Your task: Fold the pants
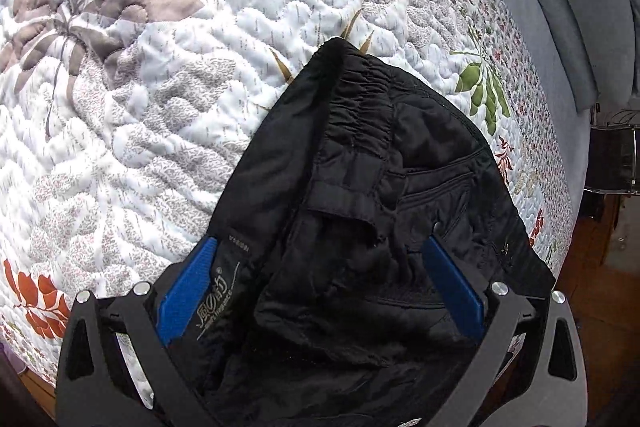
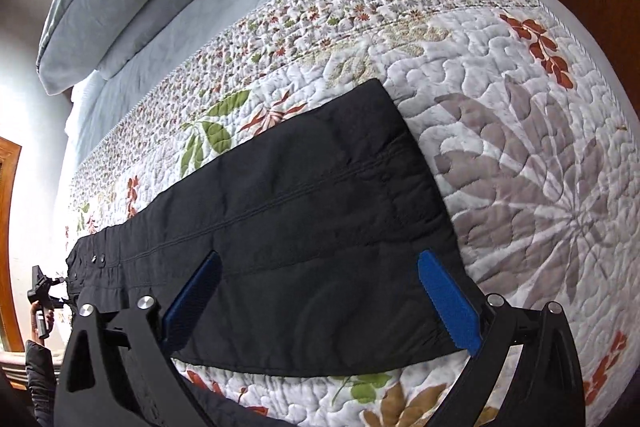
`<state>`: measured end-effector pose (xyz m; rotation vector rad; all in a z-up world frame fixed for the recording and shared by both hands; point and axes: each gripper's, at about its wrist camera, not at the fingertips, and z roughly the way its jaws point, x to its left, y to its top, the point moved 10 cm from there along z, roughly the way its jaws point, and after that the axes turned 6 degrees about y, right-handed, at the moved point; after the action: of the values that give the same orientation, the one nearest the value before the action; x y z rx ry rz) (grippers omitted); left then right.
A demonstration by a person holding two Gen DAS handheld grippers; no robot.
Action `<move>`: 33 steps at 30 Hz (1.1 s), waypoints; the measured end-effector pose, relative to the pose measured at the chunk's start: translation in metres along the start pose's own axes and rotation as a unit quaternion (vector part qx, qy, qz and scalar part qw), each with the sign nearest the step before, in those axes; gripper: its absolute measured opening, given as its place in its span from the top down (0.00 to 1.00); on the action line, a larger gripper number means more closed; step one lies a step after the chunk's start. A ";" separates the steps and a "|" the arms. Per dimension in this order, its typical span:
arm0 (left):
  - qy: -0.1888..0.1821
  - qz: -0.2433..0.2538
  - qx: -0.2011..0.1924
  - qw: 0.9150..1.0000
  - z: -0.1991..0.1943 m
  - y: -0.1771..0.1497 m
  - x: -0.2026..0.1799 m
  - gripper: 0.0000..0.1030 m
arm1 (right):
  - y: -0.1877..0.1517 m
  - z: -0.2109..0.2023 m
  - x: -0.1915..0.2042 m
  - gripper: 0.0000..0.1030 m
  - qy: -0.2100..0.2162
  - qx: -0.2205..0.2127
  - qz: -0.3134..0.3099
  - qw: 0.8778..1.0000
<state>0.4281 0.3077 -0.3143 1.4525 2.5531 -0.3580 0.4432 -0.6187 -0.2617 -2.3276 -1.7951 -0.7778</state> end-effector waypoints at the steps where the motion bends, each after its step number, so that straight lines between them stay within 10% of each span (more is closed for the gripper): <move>1: 0.005 0.005 0.007 1.000 0.002 -0.001 -0.002 0.03 | 0.005 0.001 -0.005 0.03 -0.003 0.002 0.001 1.000; 8: 0.045 0.034 0.011 0.998 0.015 0.002 -0.013 0.04 | 0.036 0.014 -0.034 0.03 -0.023 0.009 0.018 1.000; 14: 0.089 0.052 0.018 0.994 0.021 0.006 -0.026 0.30 | 0.062 0.037 -0.033 0.04 -0.070 -0.004 0.009 0.998; 26: 0.111 0.096 0.019 0.989 0.034 0.009 -0.063 0.66 | 0.072 0.044 -0.017 0.78 -0.152 -0.016 -0.045 0.987; 33: 0.096 0.131 -0.034 0.986 0.018 -0.004 -0.099 0.83 | 0.069 0.002 0.016 0.84 -0.154 -0.064 -0.080 0.983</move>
<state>0.4753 0.2188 -0.3041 1.8490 2.4392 -0.0931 0.5104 -0.6244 -0.2404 -2.5273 -2.1391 -0.5918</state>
